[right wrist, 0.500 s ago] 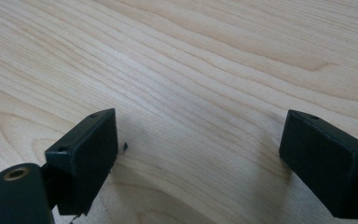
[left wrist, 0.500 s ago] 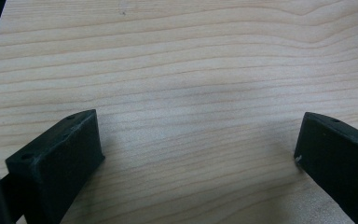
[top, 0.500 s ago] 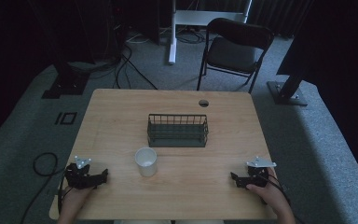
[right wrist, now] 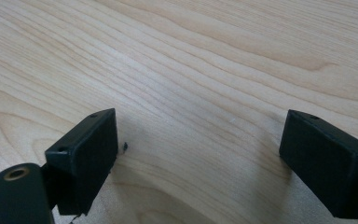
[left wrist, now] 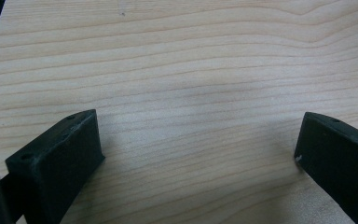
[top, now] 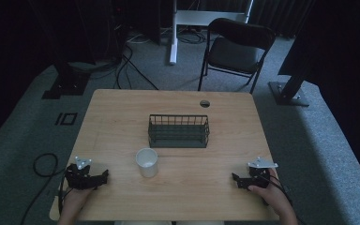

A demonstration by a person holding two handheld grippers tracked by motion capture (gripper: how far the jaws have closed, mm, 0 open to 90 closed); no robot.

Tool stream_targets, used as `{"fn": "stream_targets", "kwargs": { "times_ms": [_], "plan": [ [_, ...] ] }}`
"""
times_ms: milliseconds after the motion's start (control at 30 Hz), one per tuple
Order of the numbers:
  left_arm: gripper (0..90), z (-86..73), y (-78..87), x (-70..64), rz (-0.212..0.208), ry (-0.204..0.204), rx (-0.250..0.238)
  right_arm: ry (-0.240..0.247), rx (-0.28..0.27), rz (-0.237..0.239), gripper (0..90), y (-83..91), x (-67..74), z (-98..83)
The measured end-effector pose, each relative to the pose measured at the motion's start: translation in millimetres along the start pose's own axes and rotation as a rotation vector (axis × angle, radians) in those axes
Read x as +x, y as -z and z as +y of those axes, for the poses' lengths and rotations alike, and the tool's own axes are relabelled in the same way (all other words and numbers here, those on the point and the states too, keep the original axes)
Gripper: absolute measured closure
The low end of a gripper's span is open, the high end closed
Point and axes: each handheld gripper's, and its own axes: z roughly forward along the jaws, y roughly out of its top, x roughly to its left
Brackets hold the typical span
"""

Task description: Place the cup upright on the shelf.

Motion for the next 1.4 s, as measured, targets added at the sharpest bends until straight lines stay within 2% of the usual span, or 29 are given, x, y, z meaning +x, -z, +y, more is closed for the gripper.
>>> {"fn": "stream_targets", "kwargs": {
  "times_ms": [700,900,1000,1400],
  "plan": [
    [0.7,0.0,0.0,0.3,0.006,0.006,-0.001,0.015,-0.001,0.013,11.3,-2.5,6.5,2.6],
    [0.7,0.0,0.0,0.4,0.005,0.006,0.0,0.031,0.002,0.03,11.3,-5.0,12.7,6.2],
    [0.7,-0.1,0.1,0.3,0.006,0.005,0.001,0.021,-0.015,0.045,11.3,-5.2,16.4,9.7],
    [0.7,-0.1,0.0,0.3,0.006,0.006,0.0,0.073,-0.039,0.086,11.4,-9.1,33.1,26.2]
  ]
}}
